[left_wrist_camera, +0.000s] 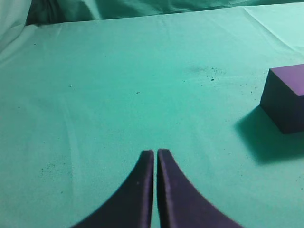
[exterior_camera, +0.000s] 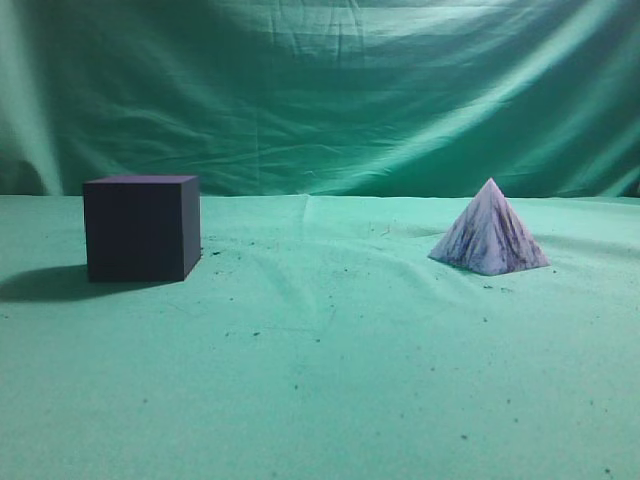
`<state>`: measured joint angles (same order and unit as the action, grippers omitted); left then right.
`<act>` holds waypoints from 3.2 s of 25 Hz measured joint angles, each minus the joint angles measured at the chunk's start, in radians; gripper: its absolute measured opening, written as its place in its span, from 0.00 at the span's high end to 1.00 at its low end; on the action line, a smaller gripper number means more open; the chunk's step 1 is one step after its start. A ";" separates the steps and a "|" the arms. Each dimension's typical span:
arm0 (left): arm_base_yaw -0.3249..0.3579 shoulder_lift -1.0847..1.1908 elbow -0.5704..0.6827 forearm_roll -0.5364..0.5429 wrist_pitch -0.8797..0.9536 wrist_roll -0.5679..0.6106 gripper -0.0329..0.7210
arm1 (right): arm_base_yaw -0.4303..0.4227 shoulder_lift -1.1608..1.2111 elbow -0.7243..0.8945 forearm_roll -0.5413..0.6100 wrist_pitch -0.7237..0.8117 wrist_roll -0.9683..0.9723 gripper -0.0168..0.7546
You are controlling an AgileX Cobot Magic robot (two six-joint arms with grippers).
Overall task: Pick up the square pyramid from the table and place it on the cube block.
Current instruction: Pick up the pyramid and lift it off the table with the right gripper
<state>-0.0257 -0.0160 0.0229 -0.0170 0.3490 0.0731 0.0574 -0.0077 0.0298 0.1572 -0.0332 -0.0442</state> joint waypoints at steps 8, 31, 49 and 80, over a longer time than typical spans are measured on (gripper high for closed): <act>0.000 0.000 0.000 0.000 0.000 0.000 0.96 | 0.000 0.031 -0.184 -0.030 -0.022 0.009 0.98; 0.000 0.000 0.000 0.000 0.000 0.000 0.96 | 0.381 1.085 -0.862 -0.015 0.773 -0.181 0.91; 0.000 0.000 0.000 0.000 0.000 0.000 0.96 | 0.413 1.737 -1.146 -0.103 0.801 0.012 0.14; 0.000 0.000 0.000 0.000 0.000 0.000 0.96 | 0.419 1.917 -1.293 -0.205 0.840 0.023 0.49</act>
<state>-0.0257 -0.0160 0.0229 -0.0170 0.3490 0.0731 0.4767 1.9091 -1.2627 -0.0477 0.8072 -0.0214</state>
